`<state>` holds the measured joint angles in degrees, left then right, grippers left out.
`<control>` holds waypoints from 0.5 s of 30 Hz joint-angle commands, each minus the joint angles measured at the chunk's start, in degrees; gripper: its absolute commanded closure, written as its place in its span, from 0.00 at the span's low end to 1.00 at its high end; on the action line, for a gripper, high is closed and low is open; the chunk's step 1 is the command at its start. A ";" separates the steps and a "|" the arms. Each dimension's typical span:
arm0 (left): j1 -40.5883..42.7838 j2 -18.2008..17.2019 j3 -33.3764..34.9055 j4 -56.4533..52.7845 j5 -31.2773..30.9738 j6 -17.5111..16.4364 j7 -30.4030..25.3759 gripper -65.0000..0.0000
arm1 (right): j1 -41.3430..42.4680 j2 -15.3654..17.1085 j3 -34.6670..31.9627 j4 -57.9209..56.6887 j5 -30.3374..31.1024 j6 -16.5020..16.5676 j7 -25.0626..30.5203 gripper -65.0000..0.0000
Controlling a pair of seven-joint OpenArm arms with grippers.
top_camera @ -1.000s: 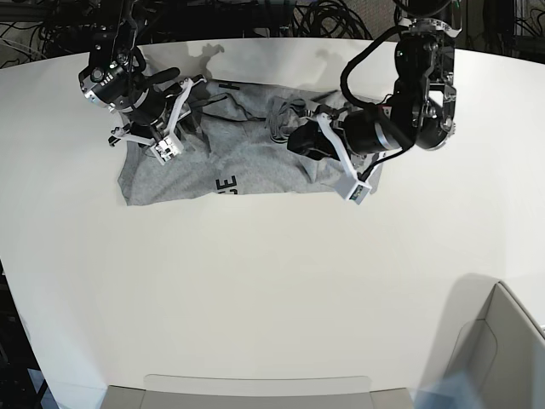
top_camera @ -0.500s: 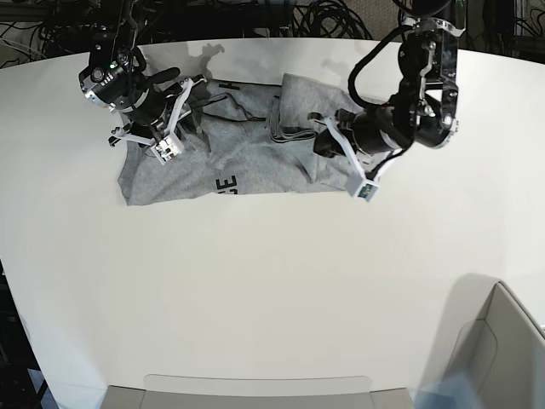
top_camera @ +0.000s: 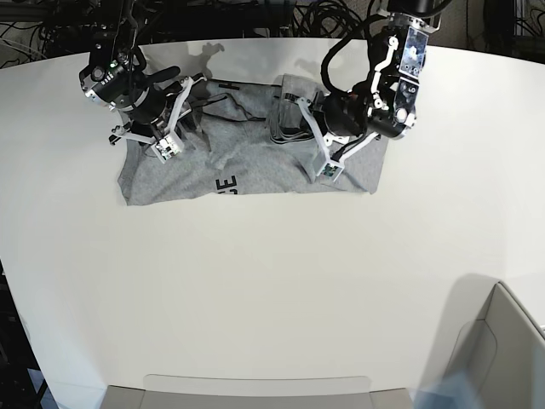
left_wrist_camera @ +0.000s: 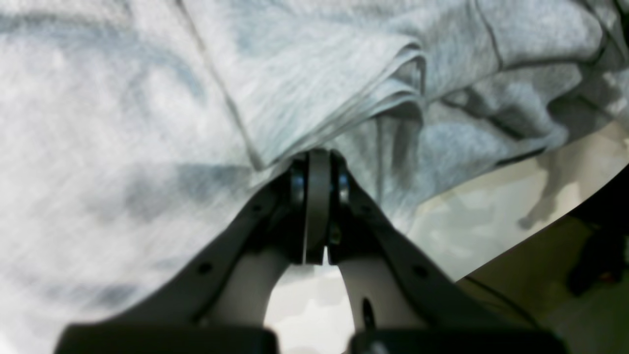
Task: Fold the T-shirt properly
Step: 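Fold the shirt end with the left gripper toward the right gripper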
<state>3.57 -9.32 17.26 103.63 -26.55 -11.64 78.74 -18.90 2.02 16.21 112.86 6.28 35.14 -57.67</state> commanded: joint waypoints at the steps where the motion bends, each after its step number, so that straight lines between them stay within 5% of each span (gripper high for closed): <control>1: -2.91 1.28 0.02 -0.03 -0.49 -0.27 -0.89 1.00 | 0.39 0.13 0.01 0.86 0.53 0.16 0.75 0.70; 9: -9.33 6.38 5.29 -11.28 -0.58 -0.10 -8.98 1.00 | 0.65 0.13 0.10 0.94 0.53 0.16 0.75 0.70; 15: -9.42 6.55 6.35 -11.37 -0.58 -0.01 -10.12 1.00 | 1.01 -0.13 0.63 1.30 0.79 0.07 1.10 0.70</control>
<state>-4.89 -2.92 23.83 91.05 -26.89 -11.57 68.97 -18.52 1.85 16.73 112.88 6.15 35.11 -57.67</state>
